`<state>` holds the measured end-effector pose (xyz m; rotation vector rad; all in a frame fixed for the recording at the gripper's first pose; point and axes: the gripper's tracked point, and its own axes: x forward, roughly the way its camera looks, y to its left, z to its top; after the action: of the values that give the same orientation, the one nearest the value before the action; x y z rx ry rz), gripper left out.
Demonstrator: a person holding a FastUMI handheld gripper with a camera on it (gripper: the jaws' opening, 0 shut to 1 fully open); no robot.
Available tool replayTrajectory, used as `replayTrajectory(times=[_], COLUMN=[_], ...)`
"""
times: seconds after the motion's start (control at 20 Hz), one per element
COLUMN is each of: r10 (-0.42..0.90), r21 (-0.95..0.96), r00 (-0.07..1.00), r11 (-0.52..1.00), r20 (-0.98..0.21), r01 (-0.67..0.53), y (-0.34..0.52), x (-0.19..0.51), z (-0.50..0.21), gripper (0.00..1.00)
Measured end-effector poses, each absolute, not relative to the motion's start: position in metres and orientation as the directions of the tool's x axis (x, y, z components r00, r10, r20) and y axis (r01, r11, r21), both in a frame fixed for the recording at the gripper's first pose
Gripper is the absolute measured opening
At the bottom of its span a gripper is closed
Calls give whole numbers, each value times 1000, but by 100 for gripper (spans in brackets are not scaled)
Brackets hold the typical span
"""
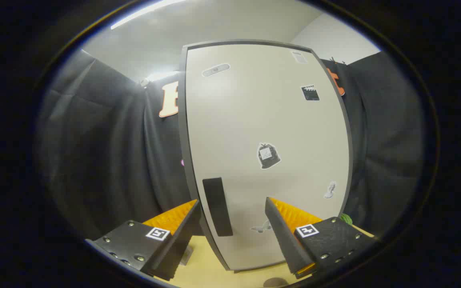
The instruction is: Open the shoe cabinet door, grab the shoes and put them into the shoe cabinet, then close the shoe cabinet door.
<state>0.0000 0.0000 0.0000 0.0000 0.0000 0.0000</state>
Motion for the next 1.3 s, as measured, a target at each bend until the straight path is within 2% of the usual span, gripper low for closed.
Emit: replayTrajectory(times=[0.75, 0.9, 0.95, 1.3], r10=[34, 41, 39, 42], r21=[-17, -14, -14, -15], r00=[999, 999, 999, 999], r11=[999, 999, 999, 999], r20=[-17, -16, -19, -17], r01=[-34, -41, -39, -42], y=[19, 22, 22, 27], x=[30, 41, 46, 63], z=[-15, -17, -20, -24], gripper=[98, 88, 88, 40])
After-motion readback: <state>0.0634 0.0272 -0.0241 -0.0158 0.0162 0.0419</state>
